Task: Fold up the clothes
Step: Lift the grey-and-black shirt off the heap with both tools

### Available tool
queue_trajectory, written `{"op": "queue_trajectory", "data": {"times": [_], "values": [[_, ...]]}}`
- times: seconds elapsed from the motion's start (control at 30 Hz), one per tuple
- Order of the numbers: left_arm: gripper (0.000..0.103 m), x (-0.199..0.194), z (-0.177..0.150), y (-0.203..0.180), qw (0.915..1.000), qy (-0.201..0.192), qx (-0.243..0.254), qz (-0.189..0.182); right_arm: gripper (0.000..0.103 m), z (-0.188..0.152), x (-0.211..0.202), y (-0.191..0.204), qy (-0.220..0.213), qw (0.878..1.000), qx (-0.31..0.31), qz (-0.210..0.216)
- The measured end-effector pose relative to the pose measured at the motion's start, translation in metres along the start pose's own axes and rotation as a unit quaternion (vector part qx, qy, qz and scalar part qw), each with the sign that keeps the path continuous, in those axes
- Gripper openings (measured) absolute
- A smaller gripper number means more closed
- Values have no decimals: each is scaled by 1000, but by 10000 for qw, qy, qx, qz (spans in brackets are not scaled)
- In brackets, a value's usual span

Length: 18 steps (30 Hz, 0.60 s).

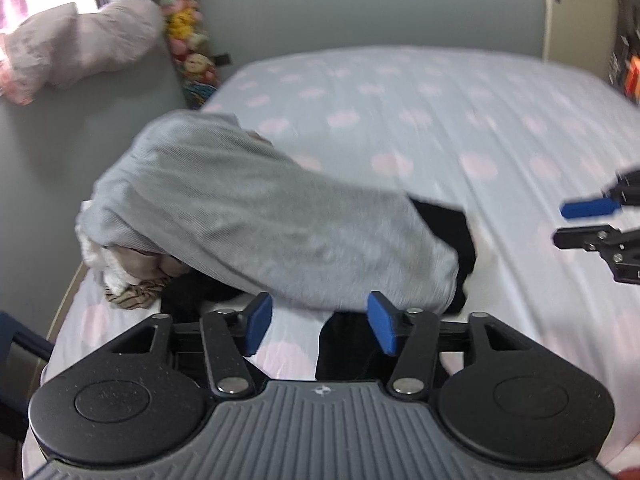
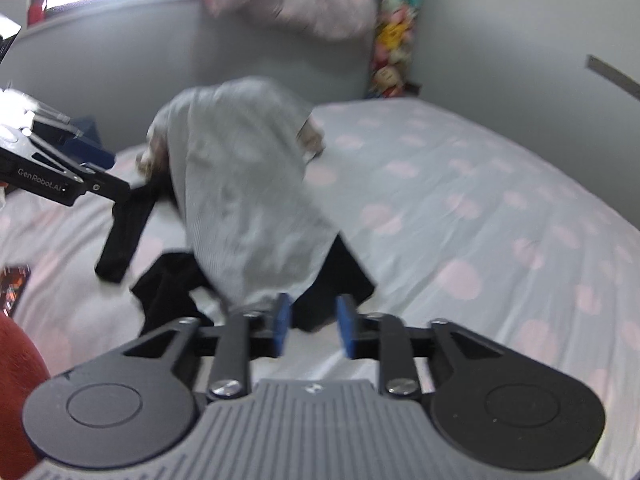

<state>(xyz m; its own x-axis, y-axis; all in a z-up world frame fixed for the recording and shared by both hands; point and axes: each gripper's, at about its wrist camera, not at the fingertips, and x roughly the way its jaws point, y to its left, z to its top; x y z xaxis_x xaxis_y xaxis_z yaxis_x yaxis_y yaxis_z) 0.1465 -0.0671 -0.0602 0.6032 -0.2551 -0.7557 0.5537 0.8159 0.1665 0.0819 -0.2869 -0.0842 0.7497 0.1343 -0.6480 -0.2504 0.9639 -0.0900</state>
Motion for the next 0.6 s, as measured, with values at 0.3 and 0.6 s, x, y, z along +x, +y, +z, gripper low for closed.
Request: {"op": "queue_trajectory", "data": {"times": [0.3, 0.6], "values": [[55, 81, -24, -19, 9914, 352, 1257, -67, 44, -26, 90, 13, 567, 9921, -1116, 105], [58, 121, -23, -35, 9813, 9, 1922, -33, 65, -25, 129, 12, 213, 9826, -1843, -27]]}}
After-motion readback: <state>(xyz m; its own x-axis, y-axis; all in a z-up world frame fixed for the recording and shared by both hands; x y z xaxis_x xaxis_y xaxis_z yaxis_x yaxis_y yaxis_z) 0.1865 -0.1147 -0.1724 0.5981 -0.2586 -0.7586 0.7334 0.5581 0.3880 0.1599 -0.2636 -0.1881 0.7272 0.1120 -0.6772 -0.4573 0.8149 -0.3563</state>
